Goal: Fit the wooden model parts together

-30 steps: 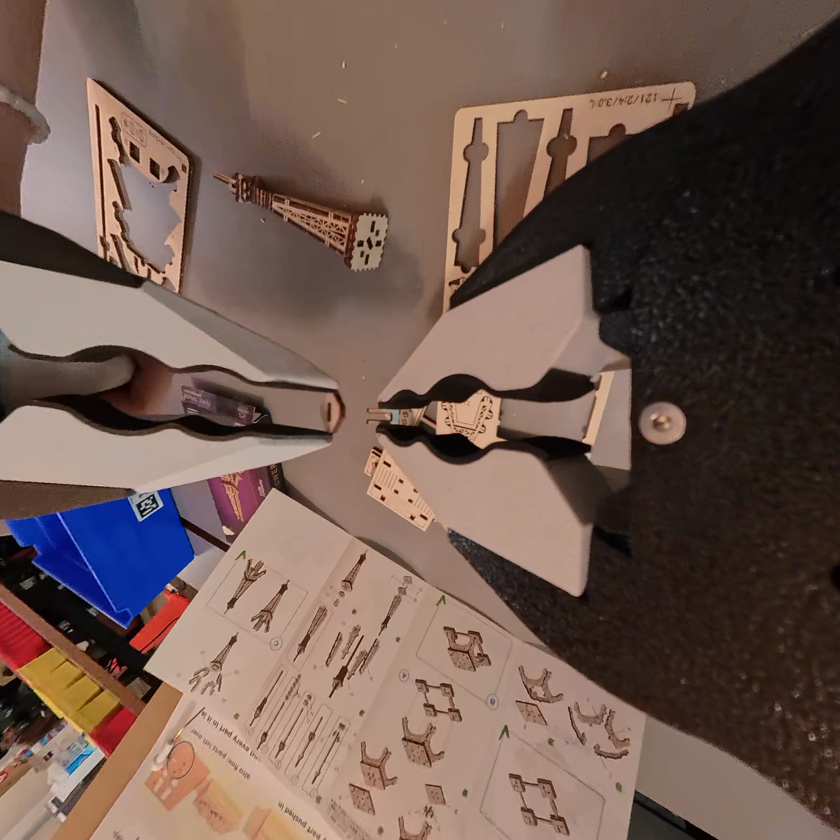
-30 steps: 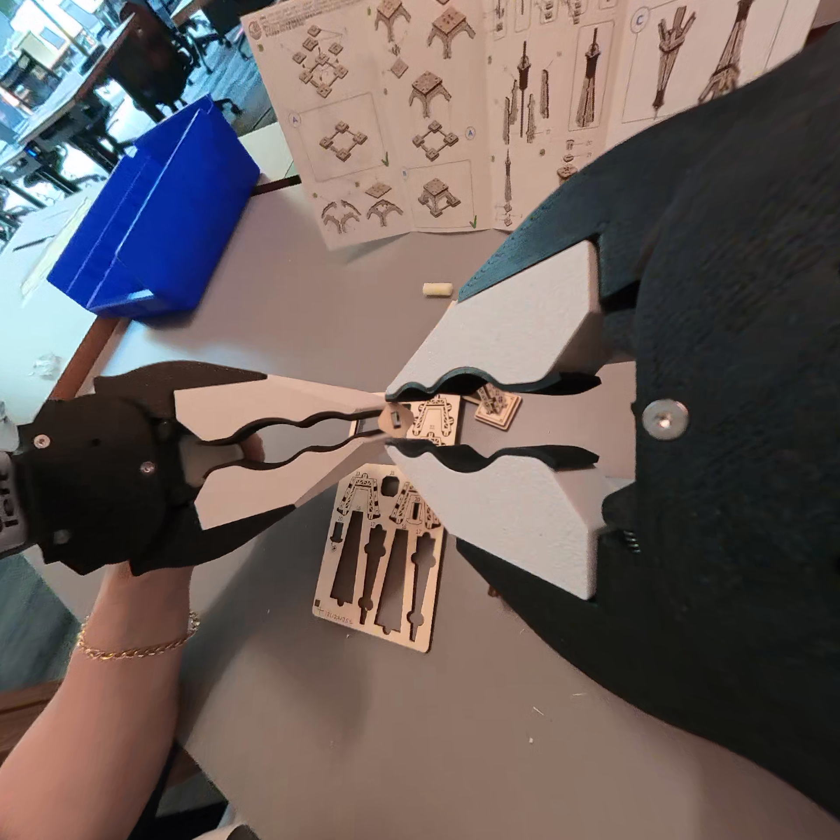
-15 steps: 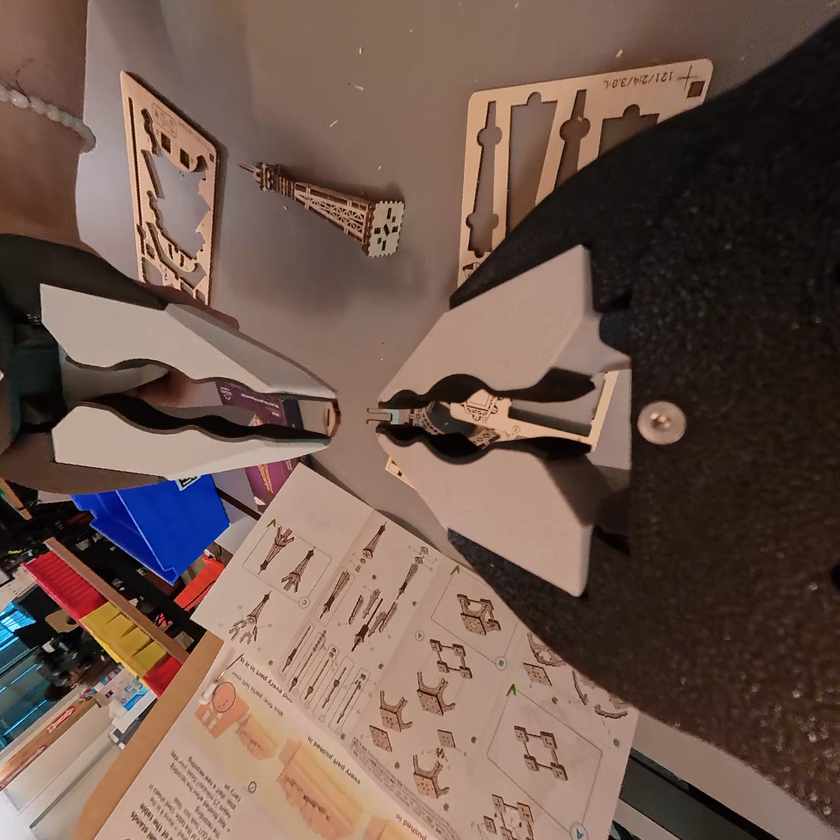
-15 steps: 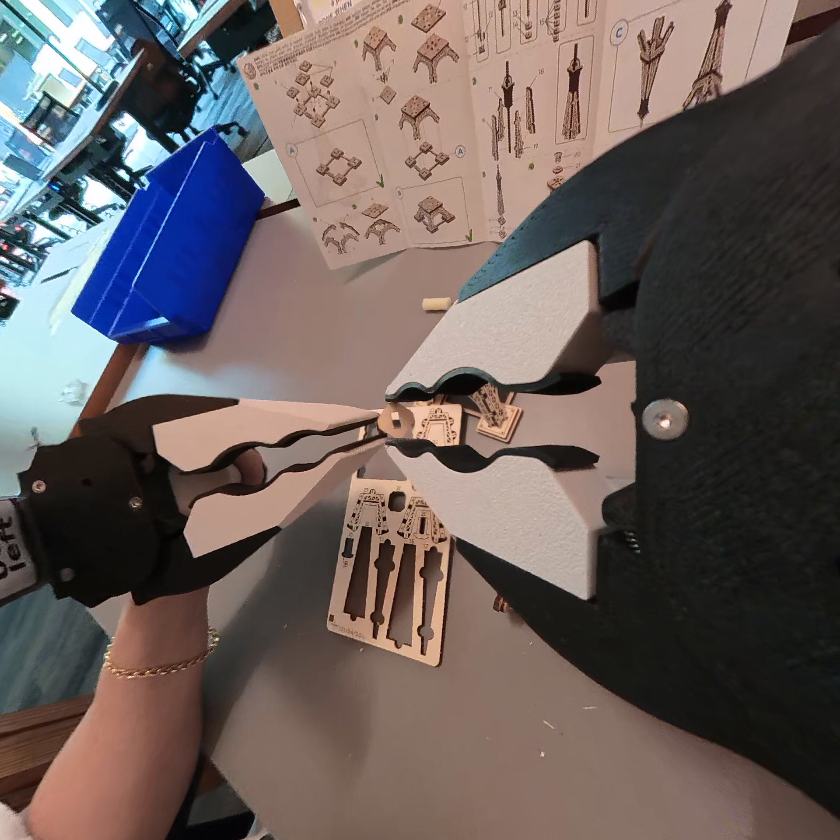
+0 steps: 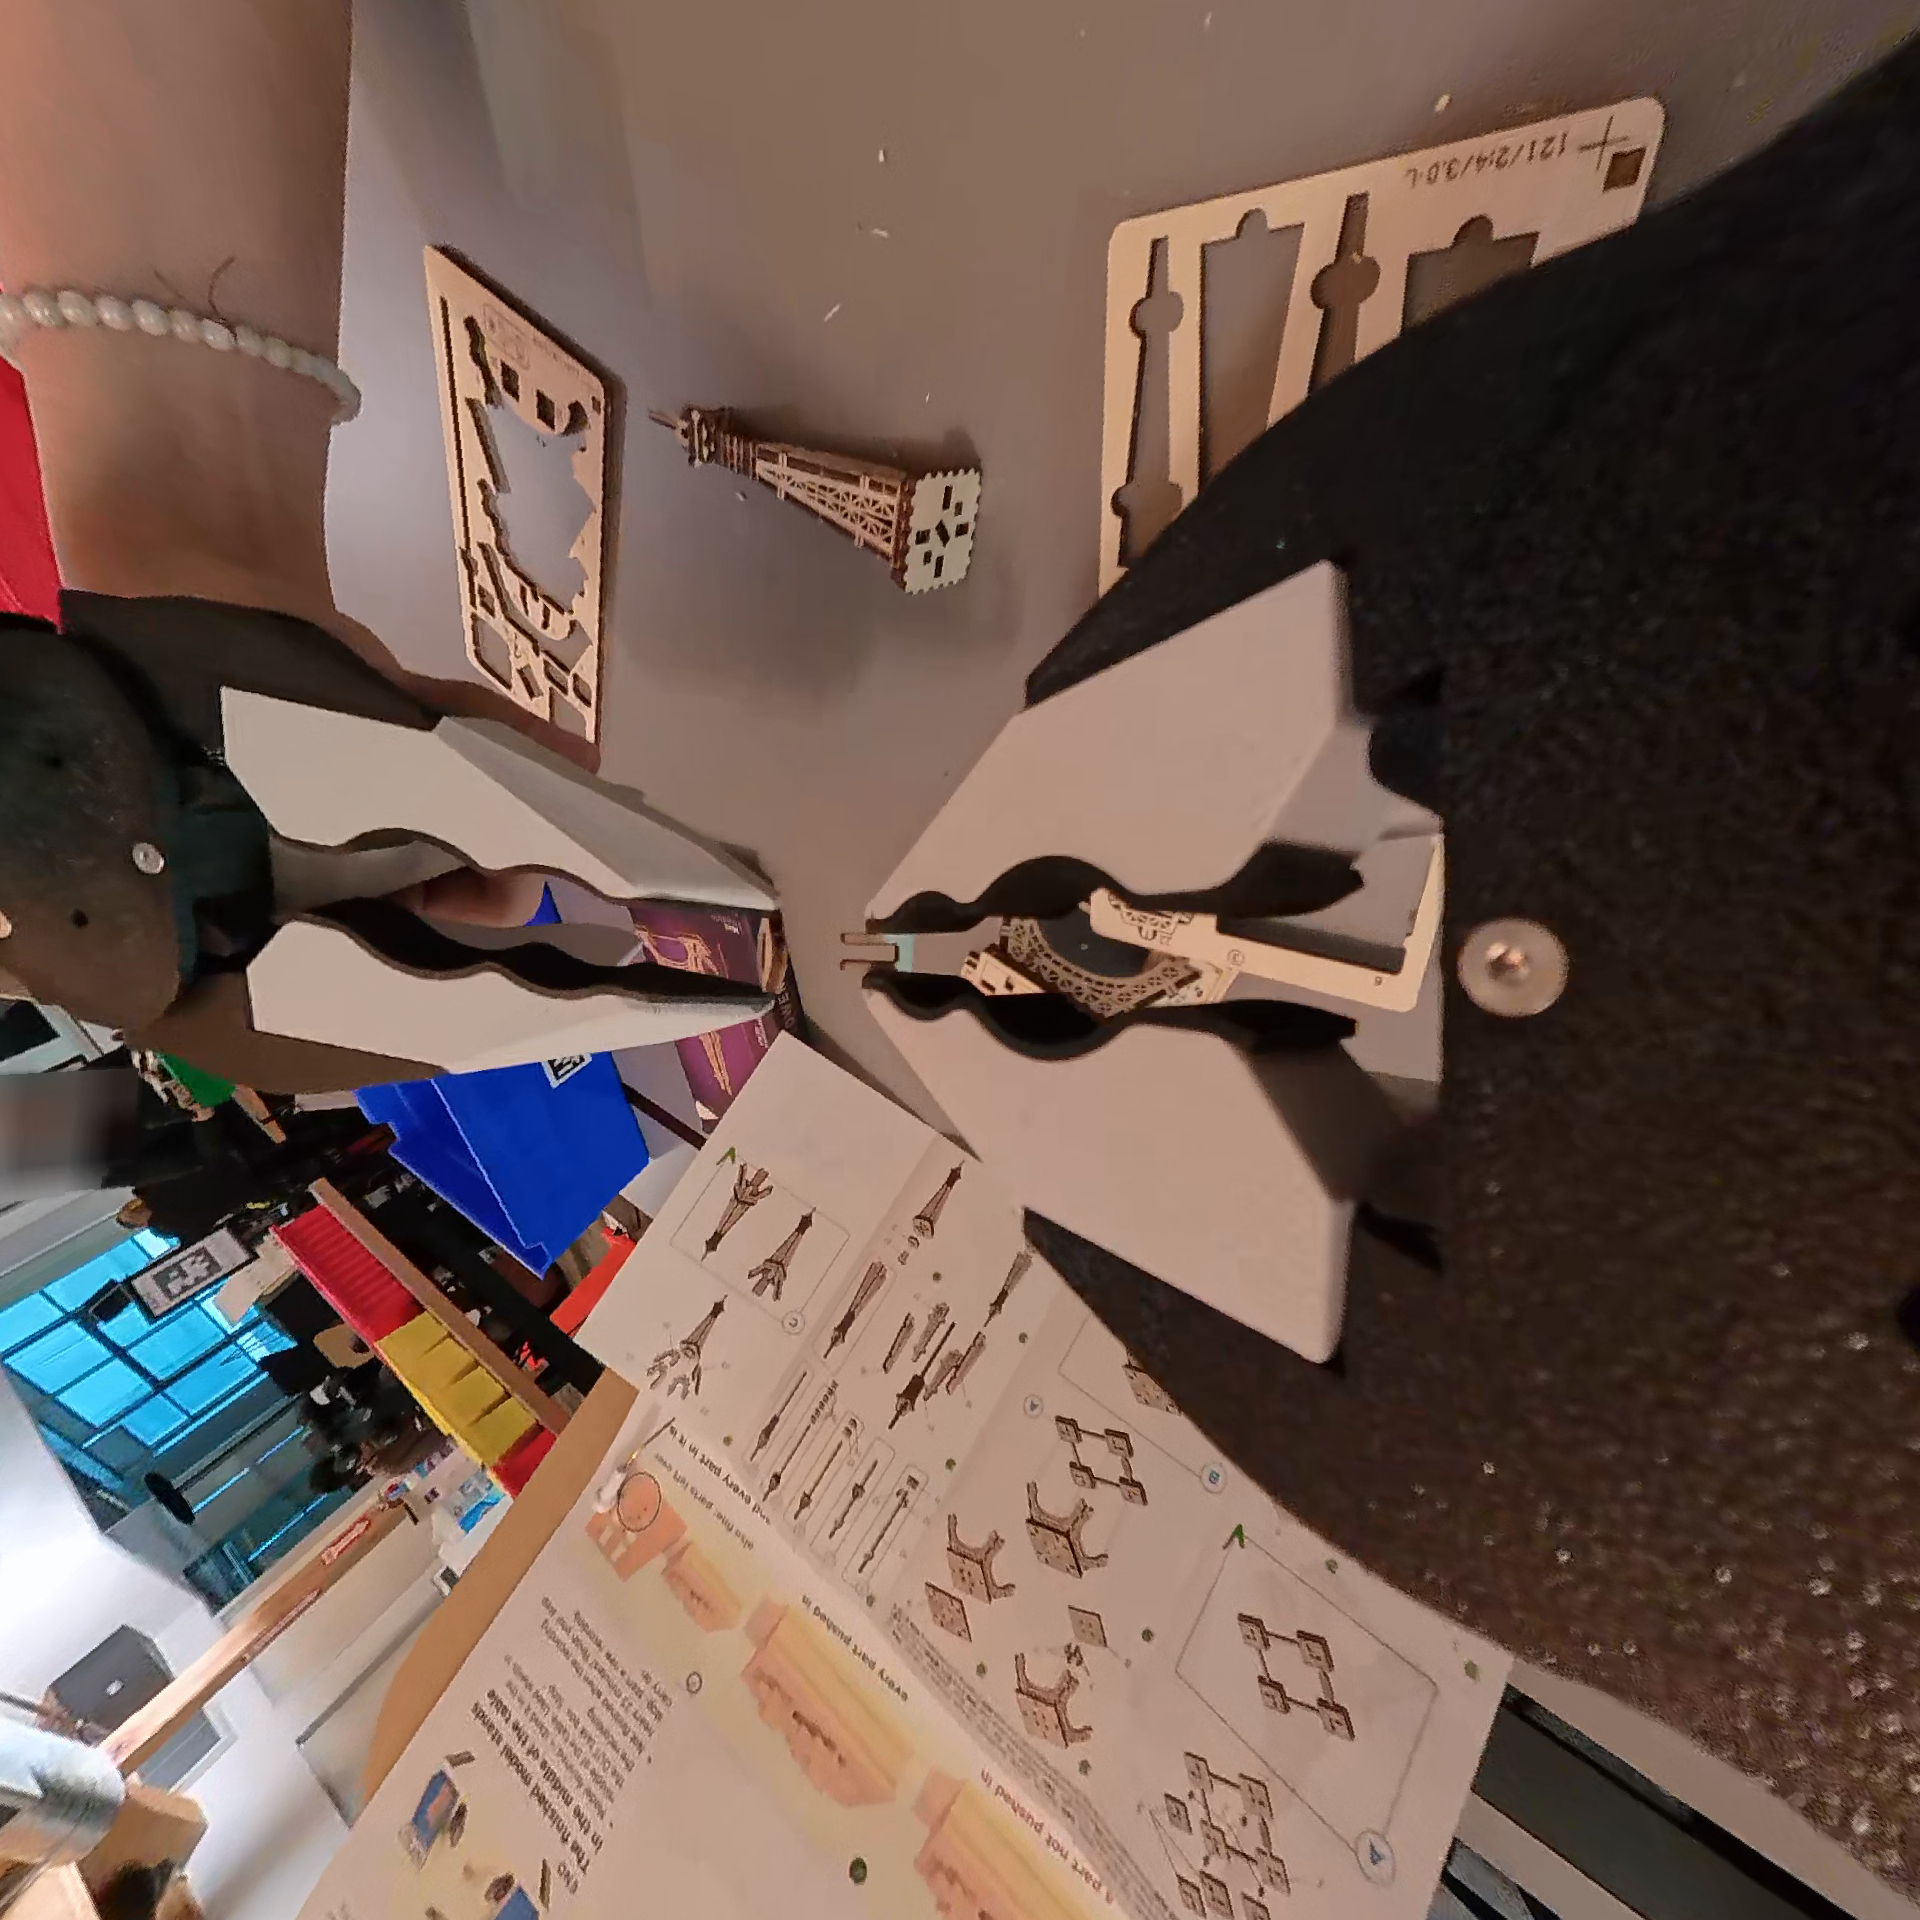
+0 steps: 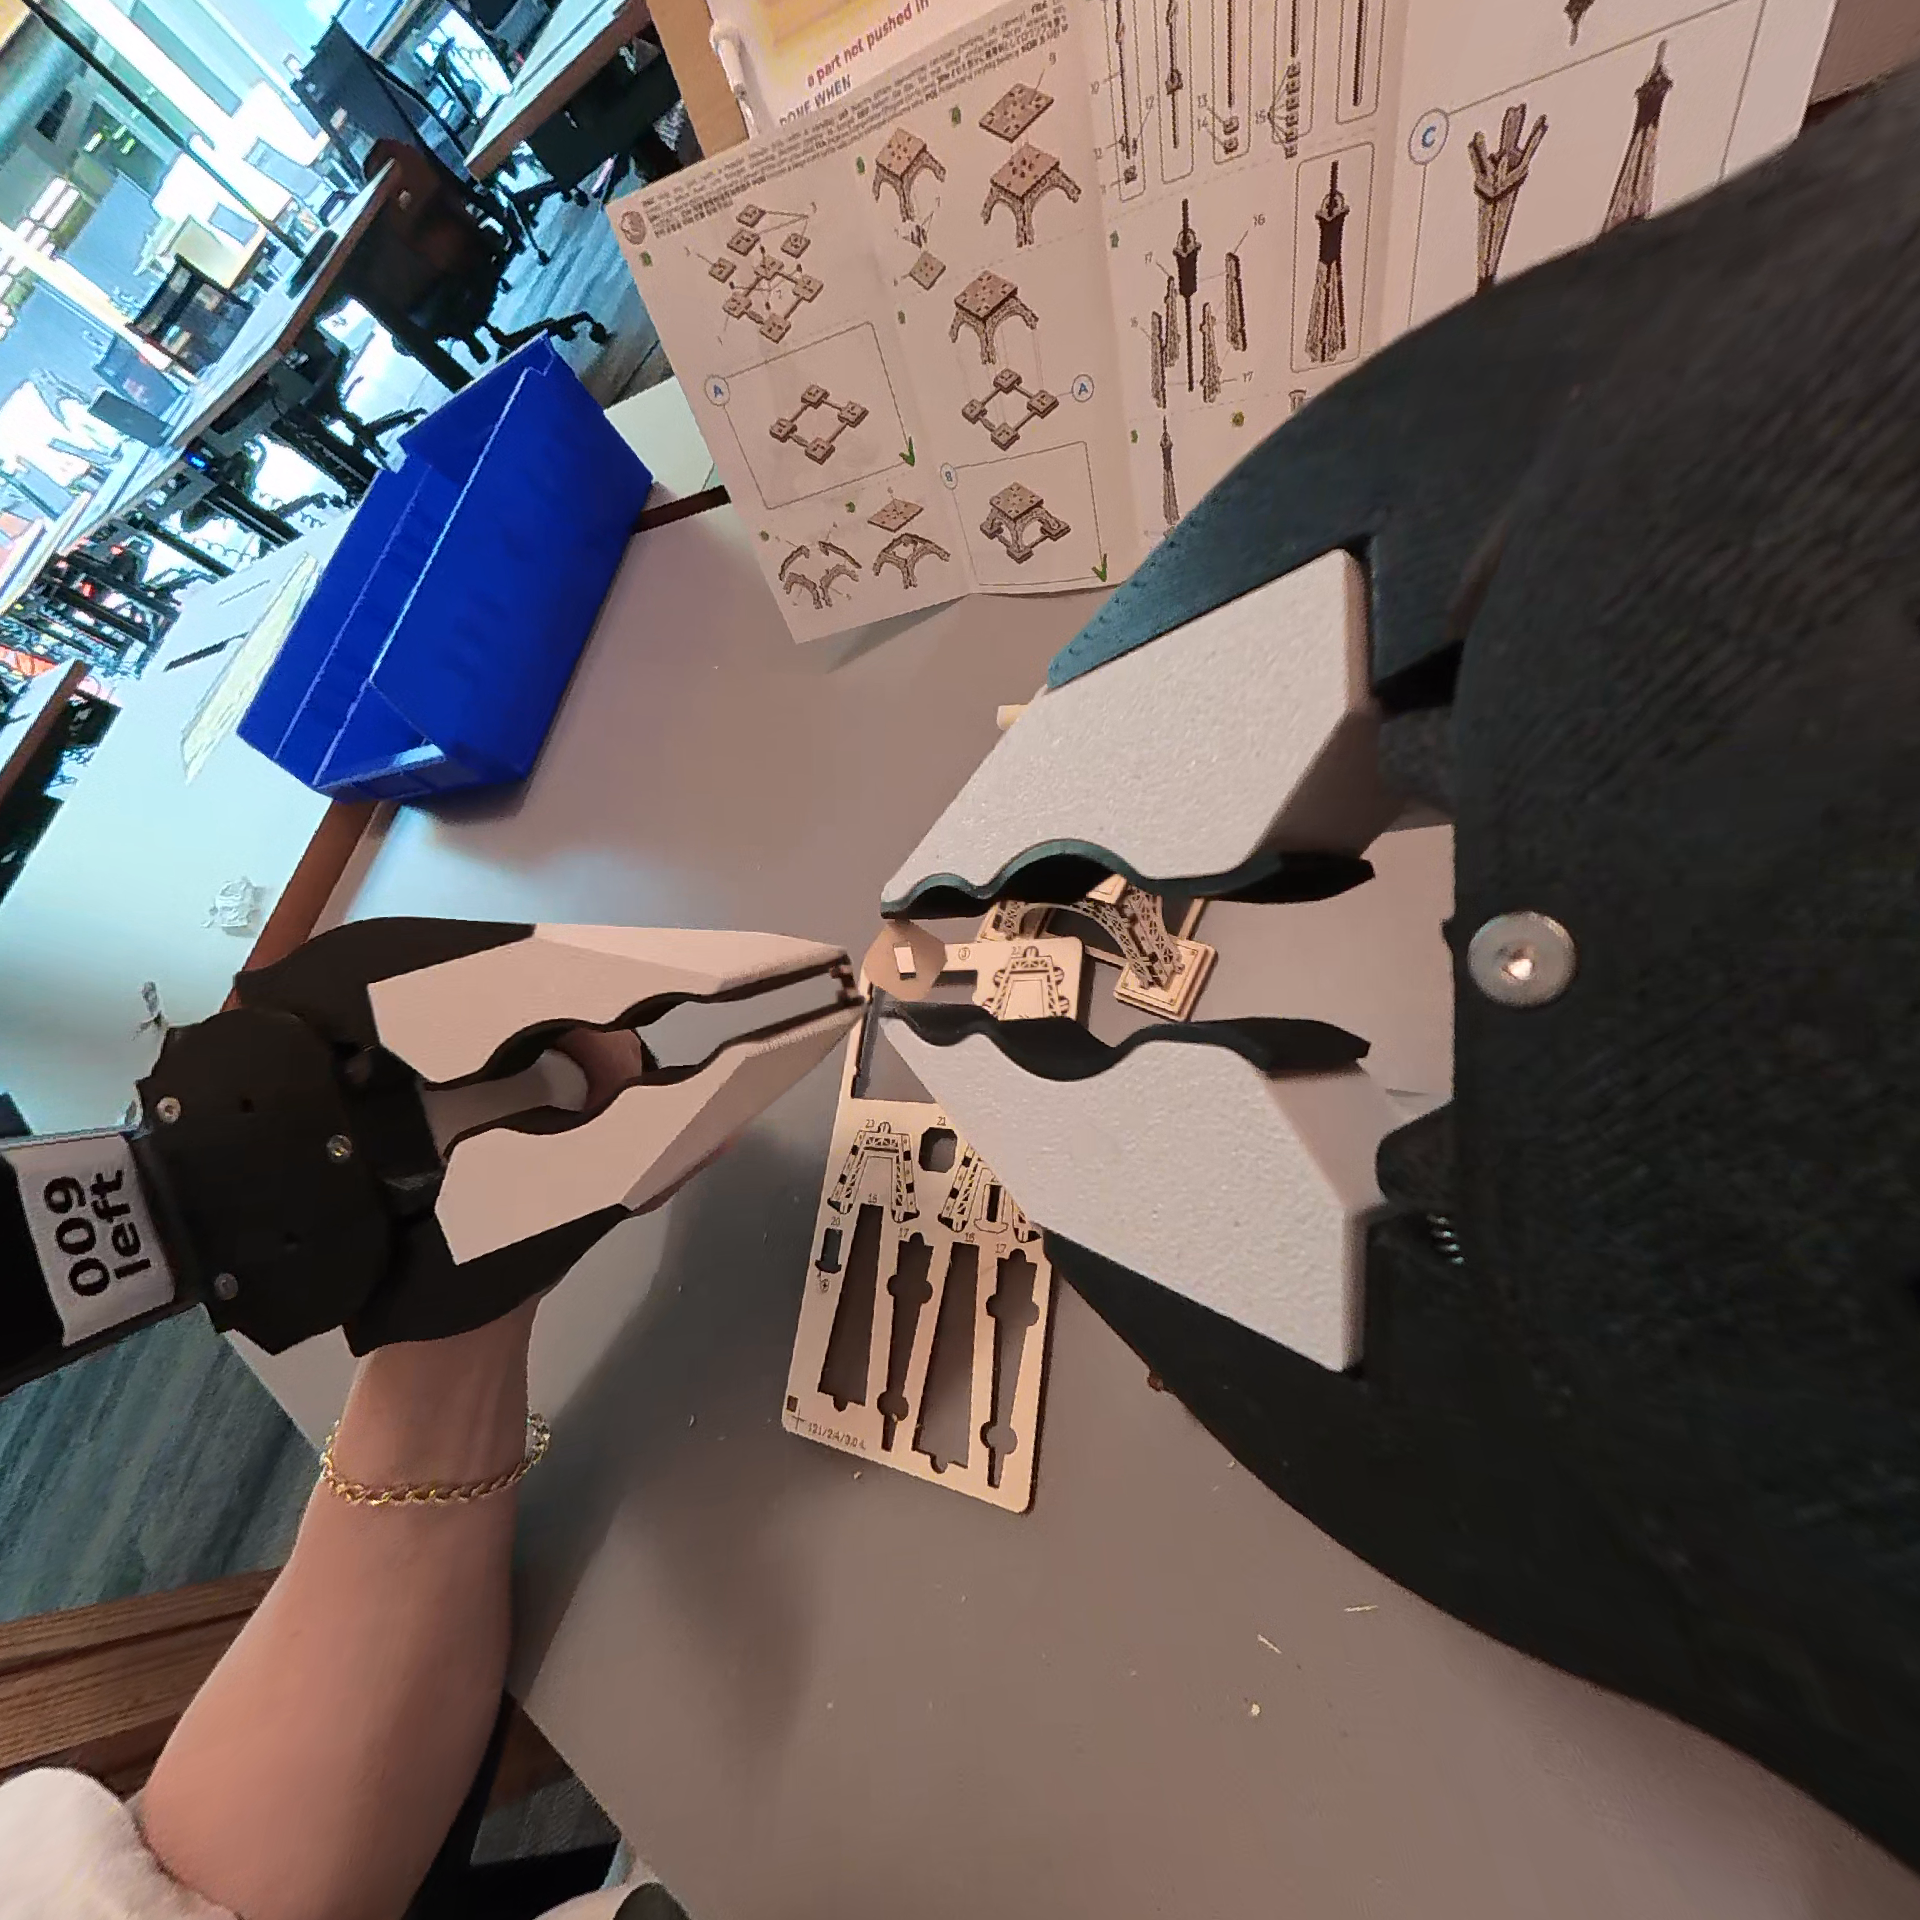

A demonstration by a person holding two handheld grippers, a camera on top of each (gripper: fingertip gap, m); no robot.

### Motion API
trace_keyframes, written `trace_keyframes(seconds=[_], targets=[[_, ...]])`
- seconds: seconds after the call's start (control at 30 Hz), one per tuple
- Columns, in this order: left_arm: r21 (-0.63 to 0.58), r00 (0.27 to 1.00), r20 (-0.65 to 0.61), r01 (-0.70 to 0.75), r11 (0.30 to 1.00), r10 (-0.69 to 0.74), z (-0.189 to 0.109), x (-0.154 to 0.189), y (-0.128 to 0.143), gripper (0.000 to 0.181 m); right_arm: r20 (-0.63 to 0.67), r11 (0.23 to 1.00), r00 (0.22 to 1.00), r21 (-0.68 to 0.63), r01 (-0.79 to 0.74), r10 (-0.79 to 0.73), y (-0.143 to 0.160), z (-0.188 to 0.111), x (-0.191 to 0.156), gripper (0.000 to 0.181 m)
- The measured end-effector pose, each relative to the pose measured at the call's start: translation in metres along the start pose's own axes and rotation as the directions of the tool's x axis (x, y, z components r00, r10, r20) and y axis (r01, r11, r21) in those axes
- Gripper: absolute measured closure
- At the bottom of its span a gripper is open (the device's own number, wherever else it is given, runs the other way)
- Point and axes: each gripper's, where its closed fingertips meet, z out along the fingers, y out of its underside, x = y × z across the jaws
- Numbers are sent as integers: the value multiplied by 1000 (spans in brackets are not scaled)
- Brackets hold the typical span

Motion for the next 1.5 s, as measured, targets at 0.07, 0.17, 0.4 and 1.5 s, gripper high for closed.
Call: trace_keyframes(seconds=[0.07,0.17,0.4,1.5], targets=[[-25,1000,13,-26,999,27,0,-1,2,176,-4,1000,1000,7,9,-8,-3,0,0,168],[-55,998,31,-51,997,53,1,-3,5,176,-3,1000,1000,13,14,-14,-6,0,-1,168],[-52,997,31,-70,996,71,1,-1,2,176,6,999,999,-14,41,-41,-2,9,-5,168],[8,999,12,-53,999,53,-2,-1,1,177,-65,969,981,-182,169,-184,-7,19,-5,168]])
